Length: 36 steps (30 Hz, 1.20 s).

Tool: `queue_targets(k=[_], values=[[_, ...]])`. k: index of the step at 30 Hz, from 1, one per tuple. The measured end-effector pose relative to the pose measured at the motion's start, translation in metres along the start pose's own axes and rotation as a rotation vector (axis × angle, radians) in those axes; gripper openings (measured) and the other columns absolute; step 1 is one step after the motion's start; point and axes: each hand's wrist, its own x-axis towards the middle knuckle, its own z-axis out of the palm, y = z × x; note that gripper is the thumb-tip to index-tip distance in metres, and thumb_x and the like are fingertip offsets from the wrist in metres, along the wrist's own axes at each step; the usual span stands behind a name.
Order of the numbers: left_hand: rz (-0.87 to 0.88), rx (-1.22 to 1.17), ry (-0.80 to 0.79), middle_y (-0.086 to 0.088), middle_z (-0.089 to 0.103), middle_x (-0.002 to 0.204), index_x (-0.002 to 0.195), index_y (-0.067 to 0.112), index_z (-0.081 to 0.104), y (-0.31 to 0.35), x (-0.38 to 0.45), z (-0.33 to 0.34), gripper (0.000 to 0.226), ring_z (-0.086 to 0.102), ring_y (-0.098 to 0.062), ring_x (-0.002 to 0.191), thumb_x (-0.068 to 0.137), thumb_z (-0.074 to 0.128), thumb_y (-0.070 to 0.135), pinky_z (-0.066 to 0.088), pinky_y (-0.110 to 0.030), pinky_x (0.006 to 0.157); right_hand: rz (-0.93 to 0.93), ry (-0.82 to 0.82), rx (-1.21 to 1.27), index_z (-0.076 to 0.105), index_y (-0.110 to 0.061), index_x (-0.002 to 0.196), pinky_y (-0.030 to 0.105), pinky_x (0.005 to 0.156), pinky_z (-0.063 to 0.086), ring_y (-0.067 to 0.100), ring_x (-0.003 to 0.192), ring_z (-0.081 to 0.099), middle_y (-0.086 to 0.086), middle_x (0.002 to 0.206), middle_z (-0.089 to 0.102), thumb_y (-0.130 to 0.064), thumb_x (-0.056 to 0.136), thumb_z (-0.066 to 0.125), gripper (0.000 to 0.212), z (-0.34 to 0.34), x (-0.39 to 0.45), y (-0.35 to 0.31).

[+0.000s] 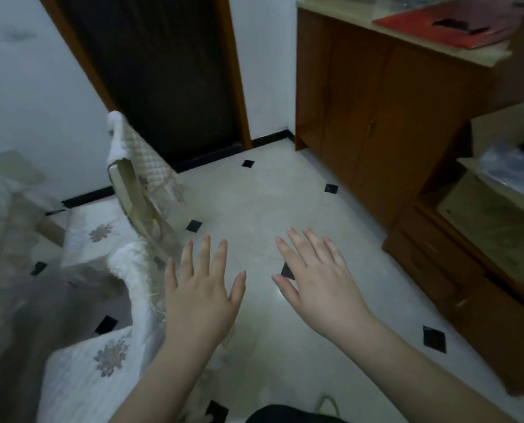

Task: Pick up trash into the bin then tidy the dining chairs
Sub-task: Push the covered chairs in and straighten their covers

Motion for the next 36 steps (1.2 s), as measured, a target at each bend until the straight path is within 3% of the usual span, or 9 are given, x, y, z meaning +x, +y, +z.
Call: queue_targets(k=[6,16,24,29,33,36], values=[[-0.207,0.057,0.02,-0.009,0.043,0.148,0.14,0.014,0.046,-0.015,0.023,0.008,0.066,0.034,-0.03,0.138,0.09,0.036,0.055,0.025,-0.051,0.11,-0.227,-0.032,0.035,0.049,-0.017,0.137,0.046,0.112,0.028,0.028,0.137,0.036,0.006,0.147,0.043,-0.049,0.092,0.03,0.058,0.02,0.087,0.007],[-0.61,0.098,-0.04,-0.011,0.045,0.146,0.139,0.014,0.048,-0.095,0.036,0.048,0.066,0.036,-0.033,0.137,0.09,0.032,0.056,0.03,-0.056,0.106,-0.663,-0.09,0.053,0.049,-0.017,0.135,0.046,0.11,0.028,0.028,0.134,0.04,0.007,0.145,0.045,-0.047,0.091,0.032,0.056,0.07,0.201,-0.082],[-0.788,0.122,-0.069,-0.013,0.05,0.141,0.134,0.014,0.053,-0.126,0.045,0.075,0.065,0.042,-0.035,0.132,0.088,0.034,0.056,0.029,-0.053,0.105,-0.928,-0.154,0.078,0.047,-0.017,0.138,0.044,0.113,0.024,0.027,0.136,0.037,0.006,0.145,0.044,-0.048,0.091,0.031,0.058,0.101,0.27,-0.135],[-0.988,0.141,-0.098,-0.015,0.057,0.132,0.131,0.012,0.057,-0.135,0.045,0.089,0.068,0.052,-0.034,0.124,0.085,0.036,0.058,0.041,-0.054,0.097,-1.151,-0.213,0.099,0.052,-0.018,0.133,0.045,0.11,0.03,0.027,0.134,0.041,0.005,0.143,0.048,-0.048,0.09,0.031,0.056,0.124,0.299,-0.158],[-1.172,0.165,-0.17,-0.012,0.059,0.131,0.134,0.015,0.053,-0.119,0.051,0.101,0.074,0.053,-0.034,0.122,0.084,0.033,0.065,0.041,-0.054,0.096,-1.372,-0.223,0.143,0.052,-0.017,0.132,0.042,0.112,0.019,0.029,0.134,0.04,0.007,0.143,0.048,-0.045,0.089,0.04,0.054,0.144,0.335,-0.174],[-1.307,0.197,-0.147,-0.008,0.062,0.127,0.131,0.016,0.056,-0.098,0.056,0.105,0.073,0.055,-0.032,0.119,0.083,0.034,0.067,0.044,-0.051,0.094,-1.503,-0.224,0.185,0.051,-0.017,0.134,0.043,0.113,0.023,0.028,0.135,0.039,0.006,0.144,0.046,-0.042,0.088,0.049,0.052,0.15,0.355,-0.181]])
